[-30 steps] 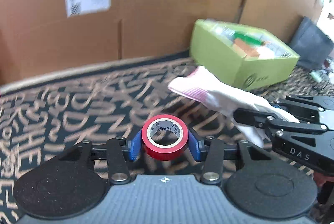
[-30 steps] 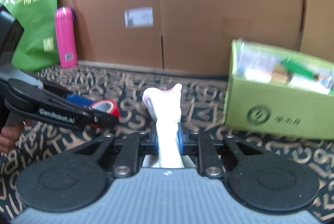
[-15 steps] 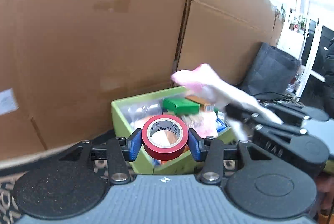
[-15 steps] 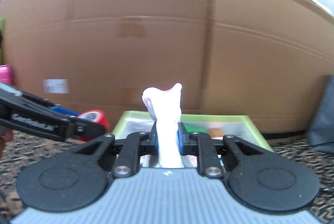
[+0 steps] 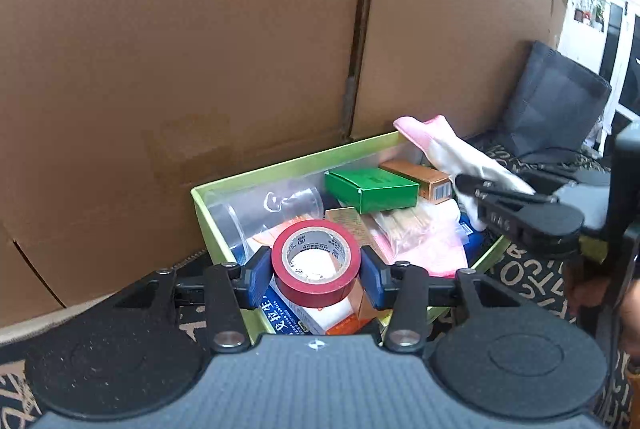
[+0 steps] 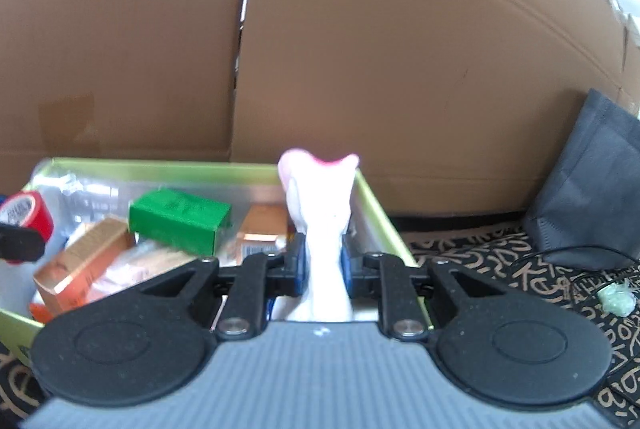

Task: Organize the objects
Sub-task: 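Carry the tape roll and white glove into the green box and release, then withdraw both tools from the filled green box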

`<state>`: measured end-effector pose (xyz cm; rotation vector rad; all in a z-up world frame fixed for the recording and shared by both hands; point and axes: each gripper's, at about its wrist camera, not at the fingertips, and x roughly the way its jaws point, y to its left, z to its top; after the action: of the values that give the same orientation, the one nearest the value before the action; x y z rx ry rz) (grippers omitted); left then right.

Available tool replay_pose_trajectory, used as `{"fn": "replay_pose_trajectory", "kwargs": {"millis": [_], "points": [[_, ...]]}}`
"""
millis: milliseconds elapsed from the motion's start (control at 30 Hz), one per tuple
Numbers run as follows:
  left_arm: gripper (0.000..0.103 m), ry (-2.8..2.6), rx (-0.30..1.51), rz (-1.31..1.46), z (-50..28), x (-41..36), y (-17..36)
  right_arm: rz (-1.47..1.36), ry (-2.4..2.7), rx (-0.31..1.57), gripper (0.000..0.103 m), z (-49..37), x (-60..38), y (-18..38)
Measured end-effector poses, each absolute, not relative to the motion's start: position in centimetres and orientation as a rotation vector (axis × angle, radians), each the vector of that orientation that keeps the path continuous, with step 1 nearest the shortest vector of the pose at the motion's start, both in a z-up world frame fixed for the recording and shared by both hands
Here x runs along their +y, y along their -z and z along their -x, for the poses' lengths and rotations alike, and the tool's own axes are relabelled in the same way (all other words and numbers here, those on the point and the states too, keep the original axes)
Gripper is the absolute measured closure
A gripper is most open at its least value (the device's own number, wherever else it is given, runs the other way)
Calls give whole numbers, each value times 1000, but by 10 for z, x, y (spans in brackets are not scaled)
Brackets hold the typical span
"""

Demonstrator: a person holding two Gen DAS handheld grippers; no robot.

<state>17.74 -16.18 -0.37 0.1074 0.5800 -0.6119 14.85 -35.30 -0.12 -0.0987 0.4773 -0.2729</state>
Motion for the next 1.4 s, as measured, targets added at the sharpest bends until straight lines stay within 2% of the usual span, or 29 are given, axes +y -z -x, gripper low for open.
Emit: {"fn": "replay_pose_trajectory", "kwargs": {"millis": [33, 100, 133, 167, 200, 267, 400, 433, 567, 867, 1400], "points": [[39, 614, 577, -89, -176, -159, 4, 101, 270, 478, 81, -147, -352, 2], [26, 617, 552, -36, -173, -152, 2, 98, 266, 466, 62, -143, -352, 0], [20, 607, 537, -16, -169, -149, 0, 101, 272, 453, 43, -136, -352, -4], [18, 594, 521, -2, -166, -147, -2, 113, 281, 431, 34, -130, -353, -7], [16, 581, 503, 9, -161, -143, -5, 128, 287, 410, 30, -124, -350, -11], [13, 568, 483, 28, -152, -137, -10, 146, 295, 362, 14, -112, -345, -19], [7, 544, 469, 71, -130, -123, -17, 146, 278, 324, 7, -87, -332, -31], [6, 537, 470, 77, -124, -120, -18, 136, 270, 314, 2, -81, -329, -33], [3, 468, 492, 88, -100, -110, -12, 102, 205, 304, 0, -47, -312, -35], [3, 370, 610, 93, -63, -99, 18, 46, 167, 409, 0, 18, -291, -23], [3, 322, 647, 31, -48, -108, 29, 6, 190, 448, 0, 39, -289, -16]]}}
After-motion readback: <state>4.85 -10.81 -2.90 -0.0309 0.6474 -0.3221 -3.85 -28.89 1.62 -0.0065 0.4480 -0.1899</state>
